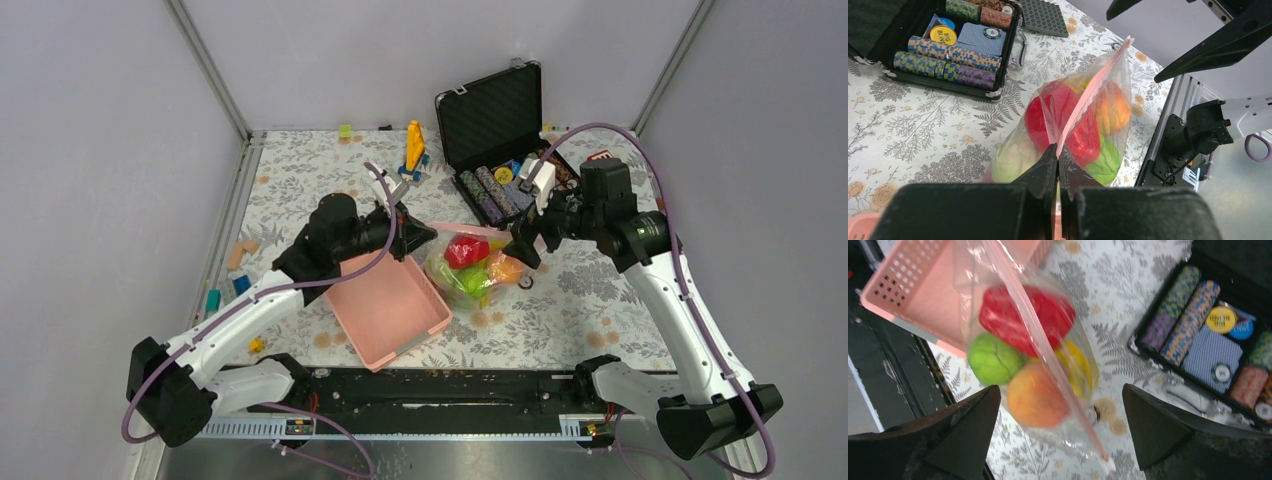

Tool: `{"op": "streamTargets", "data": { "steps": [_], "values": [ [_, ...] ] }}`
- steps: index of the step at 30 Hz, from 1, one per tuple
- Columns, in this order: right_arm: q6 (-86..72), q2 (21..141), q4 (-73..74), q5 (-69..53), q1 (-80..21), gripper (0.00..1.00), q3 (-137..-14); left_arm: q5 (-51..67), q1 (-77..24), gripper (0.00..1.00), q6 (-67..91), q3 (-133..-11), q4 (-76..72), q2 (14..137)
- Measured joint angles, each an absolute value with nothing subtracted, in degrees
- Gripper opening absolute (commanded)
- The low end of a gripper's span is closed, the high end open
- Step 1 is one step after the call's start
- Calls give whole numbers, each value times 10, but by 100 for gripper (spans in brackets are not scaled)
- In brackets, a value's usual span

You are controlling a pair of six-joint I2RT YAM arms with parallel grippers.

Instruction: Place the food in the zip-top bag and seal the zipper

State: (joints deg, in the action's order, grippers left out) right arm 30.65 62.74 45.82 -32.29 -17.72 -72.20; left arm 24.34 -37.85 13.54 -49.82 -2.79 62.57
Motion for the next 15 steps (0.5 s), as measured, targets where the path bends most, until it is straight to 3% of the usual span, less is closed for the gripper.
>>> {"op": "streamTargets", "data": {
  "steps": [3,8,9,10,12,13,14,15],
  "values": [
    [291,632,422,-348,-187,96,-719,254,-378,0,135,-502,-30,632],
    [283,675,400,-355,-221,79,-722,272,-378,0,135,-514,-32,642],
    [282,686,400,-353,-227,71,-722,275,-378,0,135,-515,-32,643],
    [281,698,401,-350,-234,56,-723,278,-378,0,135,-517,-32,644],
    [275,715,405,-344,-243,17,-725,283,-378,2,135,-520,-31,647],
    [269,721,406,-340,-246,3,-726,284,-378,14,135,-521,-31,648],
    [259,725,407,-339,-248,0,-726,285,-378,31,135,-523,-31,649],
    [246,726,407,-337,-249,0,-726,285,-378,58,135,-525,-32,650]
  ]
}}
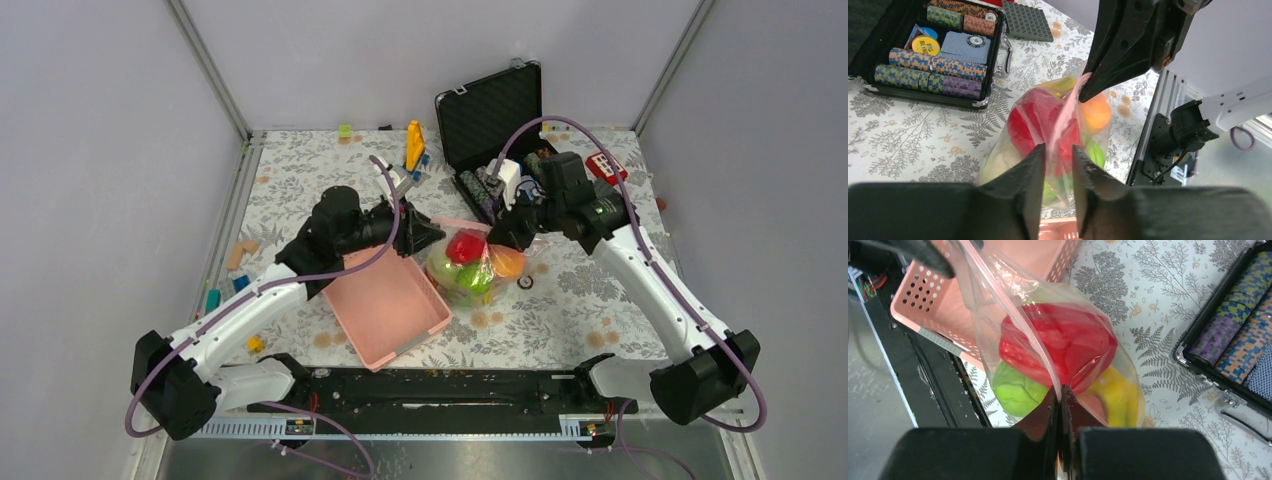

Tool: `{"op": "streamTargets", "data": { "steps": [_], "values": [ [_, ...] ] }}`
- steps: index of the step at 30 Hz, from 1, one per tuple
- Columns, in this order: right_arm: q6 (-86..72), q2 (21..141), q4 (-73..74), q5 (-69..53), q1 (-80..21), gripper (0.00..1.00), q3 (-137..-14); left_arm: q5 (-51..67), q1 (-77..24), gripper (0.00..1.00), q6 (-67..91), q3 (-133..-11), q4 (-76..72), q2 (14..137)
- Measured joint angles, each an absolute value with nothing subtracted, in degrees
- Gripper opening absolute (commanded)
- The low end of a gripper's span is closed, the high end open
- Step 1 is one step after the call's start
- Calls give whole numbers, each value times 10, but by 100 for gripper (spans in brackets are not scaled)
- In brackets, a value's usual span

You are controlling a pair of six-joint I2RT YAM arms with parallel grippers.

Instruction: Place the food in the zip-top bag and seal the zipper

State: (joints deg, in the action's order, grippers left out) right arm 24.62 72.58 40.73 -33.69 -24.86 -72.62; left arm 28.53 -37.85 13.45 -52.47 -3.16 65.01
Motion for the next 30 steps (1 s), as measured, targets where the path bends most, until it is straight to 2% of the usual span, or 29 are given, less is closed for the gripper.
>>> {"op": "streamTargets", "data": {
  "steps": [1,2,3,11,18,22,26,30],
  "values": [
    [228,725,406,-332,-249,0,-727,286,-378,82,135,-528,-31,651],
    [211,722,401,-324,-250,0,-727,286,-378,96,137,-531,-32,651],
    [192,719,397,-314,-250,0,-727,286,-378,99,139,-535,-32,651],
    [-46,626,373,-131,-220,0,-723,262,-378,99,155,-545,-34,646],
    [-223,540,382,2,-36,0,-649,184,-378,99,168,-542,-4,591],
    [-257,519,384,42,78,0,-559,122,-378,99,182,-533,20,554],
    [-267,516,396,122,145,0,-495,70,-378,99,211,-514,37,543],
    [-275,526,405,227,165,13,-472,25,-378,99,245,-503,64,551]
  ]
}}
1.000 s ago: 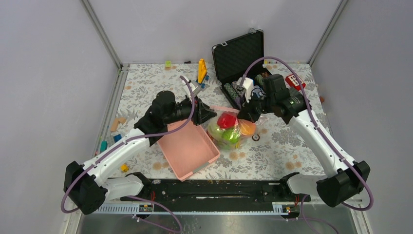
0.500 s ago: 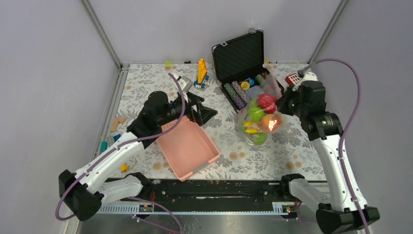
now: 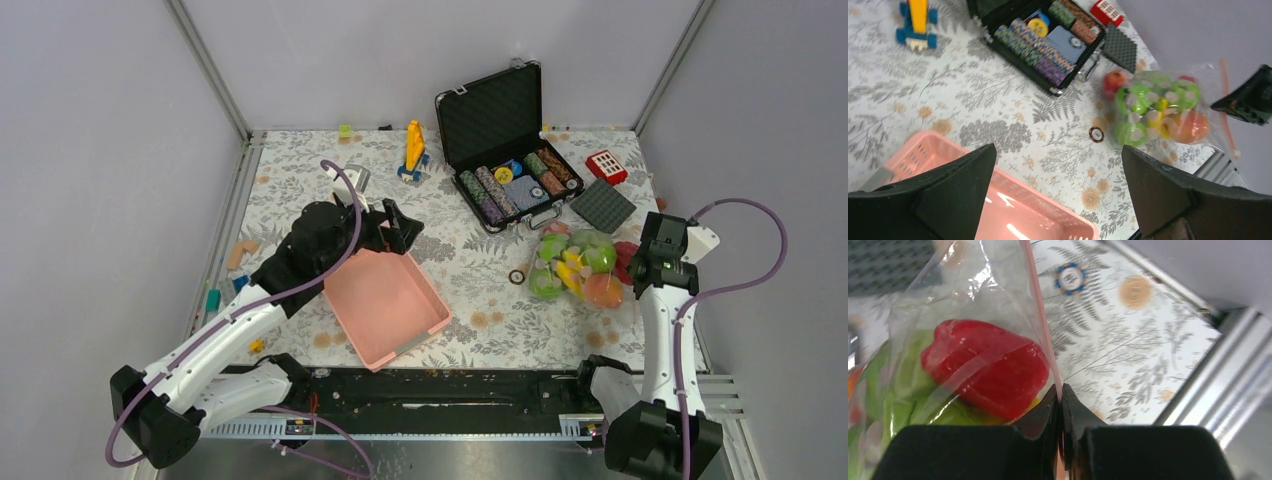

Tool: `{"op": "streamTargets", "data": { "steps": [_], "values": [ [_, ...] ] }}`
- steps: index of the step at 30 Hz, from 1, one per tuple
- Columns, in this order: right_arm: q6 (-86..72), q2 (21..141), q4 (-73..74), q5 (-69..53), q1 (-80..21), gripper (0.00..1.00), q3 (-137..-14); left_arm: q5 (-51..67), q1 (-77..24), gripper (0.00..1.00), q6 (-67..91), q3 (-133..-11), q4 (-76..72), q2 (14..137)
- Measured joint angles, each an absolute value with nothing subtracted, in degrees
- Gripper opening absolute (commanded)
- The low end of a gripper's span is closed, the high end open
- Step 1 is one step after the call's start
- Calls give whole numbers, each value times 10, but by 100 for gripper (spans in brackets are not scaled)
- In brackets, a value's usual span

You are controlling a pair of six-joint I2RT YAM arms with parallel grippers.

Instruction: Place the food in the zip-top bag and seal the zipper

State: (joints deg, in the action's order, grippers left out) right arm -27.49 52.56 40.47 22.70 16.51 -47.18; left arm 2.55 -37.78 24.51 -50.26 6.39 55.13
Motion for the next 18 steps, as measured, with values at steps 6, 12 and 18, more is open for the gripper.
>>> {"op": "streamTargets", "data": {
  "steps": [6,12,18],
  "values": [
    [-286,545,400,337,181,98,-456,-43,-378,99,298,-493,95,548],
    [-270,528,404,333,183,100,-462,-96,-378,99,332,-474,130,524],
    [-246,459,411,186,184,100,-537,-145,-378,99,350,-472,187,485]
  ]
}}
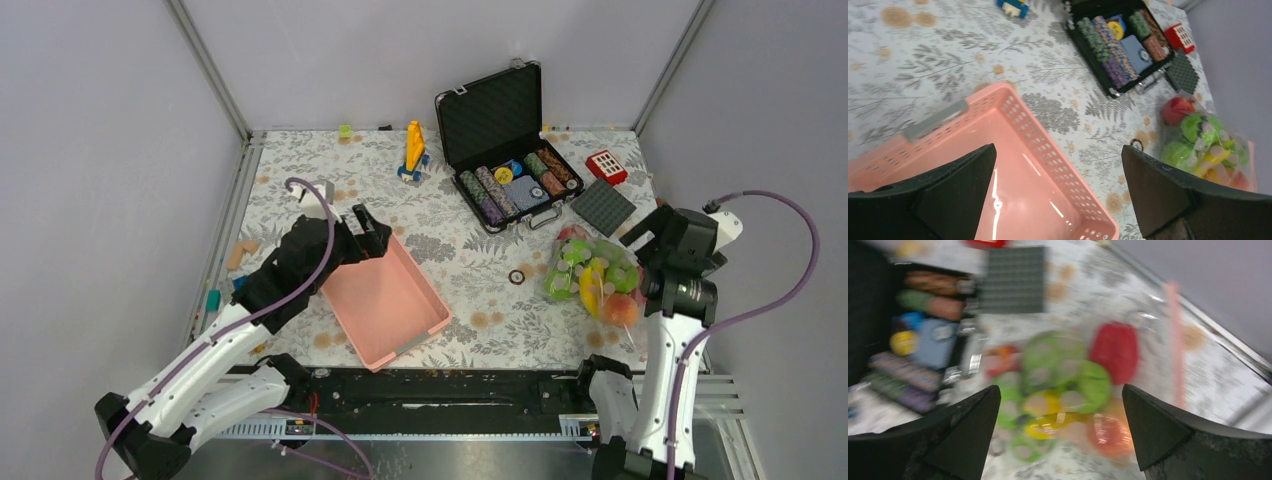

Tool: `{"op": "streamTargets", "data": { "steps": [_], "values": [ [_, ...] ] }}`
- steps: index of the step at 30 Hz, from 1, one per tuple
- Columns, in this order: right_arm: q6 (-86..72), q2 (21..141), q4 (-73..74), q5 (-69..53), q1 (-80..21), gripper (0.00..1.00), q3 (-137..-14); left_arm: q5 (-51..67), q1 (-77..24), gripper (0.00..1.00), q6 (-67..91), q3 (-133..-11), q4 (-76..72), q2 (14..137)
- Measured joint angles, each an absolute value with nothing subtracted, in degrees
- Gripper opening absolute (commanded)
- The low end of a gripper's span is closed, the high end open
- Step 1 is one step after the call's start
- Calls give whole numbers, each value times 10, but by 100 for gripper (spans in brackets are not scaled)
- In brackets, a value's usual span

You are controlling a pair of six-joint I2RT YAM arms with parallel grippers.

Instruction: Place the food in the zip-top bag and seal the zipper

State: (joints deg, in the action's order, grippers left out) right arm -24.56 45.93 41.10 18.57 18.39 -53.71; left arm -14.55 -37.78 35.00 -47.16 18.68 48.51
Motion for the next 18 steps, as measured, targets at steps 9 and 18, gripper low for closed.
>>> {"op": "streamTargets", "data": {
  "steps": [9,18],
  "values": [
    [-240,351,274,-130,184,100,-527,-267,-378,99,390,-545,356,437],
    [-234,335,263,-162,184,100,-507,-353,-378,99,429,-552,437,349]
  ]
}}
